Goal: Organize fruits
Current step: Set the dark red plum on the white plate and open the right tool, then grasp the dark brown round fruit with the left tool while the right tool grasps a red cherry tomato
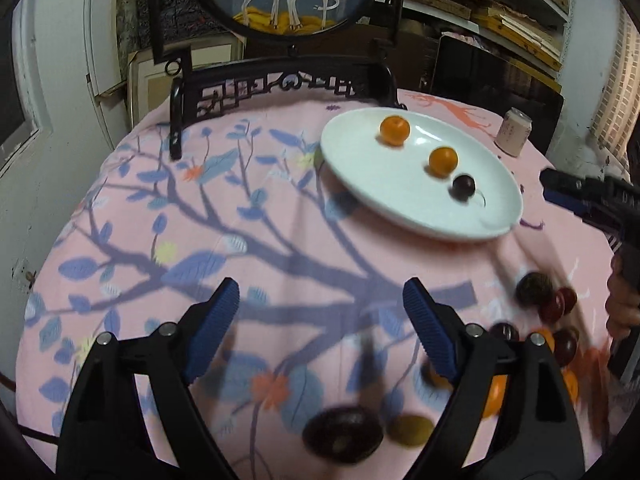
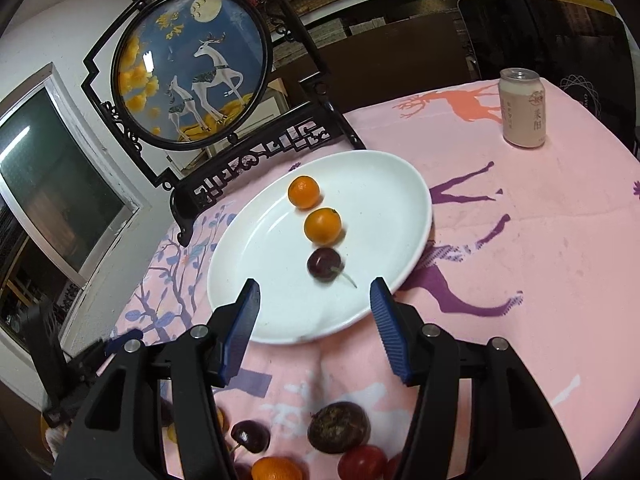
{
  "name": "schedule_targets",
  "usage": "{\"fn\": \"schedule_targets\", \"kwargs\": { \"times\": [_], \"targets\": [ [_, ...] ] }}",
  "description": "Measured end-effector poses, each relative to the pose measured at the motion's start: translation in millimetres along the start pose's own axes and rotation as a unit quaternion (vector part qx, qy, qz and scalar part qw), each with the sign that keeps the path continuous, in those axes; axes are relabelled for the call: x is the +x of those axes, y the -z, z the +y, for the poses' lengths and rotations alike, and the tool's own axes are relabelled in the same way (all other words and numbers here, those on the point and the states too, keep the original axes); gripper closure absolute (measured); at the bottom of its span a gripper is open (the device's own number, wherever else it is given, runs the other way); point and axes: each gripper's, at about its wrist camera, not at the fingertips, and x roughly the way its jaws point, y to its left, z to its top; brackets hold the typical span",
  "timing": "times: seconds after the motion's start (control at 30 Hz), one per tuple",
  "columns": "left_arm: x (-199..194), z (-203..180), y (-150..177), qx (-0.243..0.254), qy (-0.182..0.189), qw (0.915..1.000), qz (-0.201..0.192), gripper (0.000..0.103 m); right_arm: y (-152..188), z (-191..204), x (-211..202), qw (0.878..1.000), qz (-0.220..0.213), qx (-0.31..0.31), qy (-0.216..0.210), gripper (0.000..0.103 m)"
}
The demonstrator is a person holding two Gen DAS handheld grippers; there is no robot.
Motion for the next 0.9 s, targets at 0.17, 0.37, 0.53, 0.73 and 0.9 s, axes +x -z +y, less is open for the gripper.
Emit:
{"fn": "schedule_targets", "kwargs": {
  "times": [0.17, 0.37, 0.53, 0.73, 0.9],
  "targets": [
    [-17, 4, 28, -0.001, -0.003, 1.0000, -0.005, 0.011, 16, 0, -26, 1.000, -0.012, -0.001, -0.008, 0.045],
    [-21, 5, 47, 0.000, -0.015, 0.9998, 0.015, 0.011, 39, -4, -60, 0.999, -0.036, -0.007, 0.003, 0.044],
    [-18, -3, 61, 0.025, -0.032, 0.9985, 0.038, 0.008, 64, -19, -71, 0.999, -0.028, 0.008, 0.029, 0.035],
    [-9, -11, 66, 0.052, -0.052, 0.9955, 0.059, 0.008, 73, -27, -81, 0.999, -0.034, 0.021, 0.031, 0.035],
    [-10, -14, 62, 0.062, -0.058, 0.9954, 0.044, 0.010, 79, -27, -82, 0.999, -0.022, 0.017, 0.028, 0.035]
  ]
}}
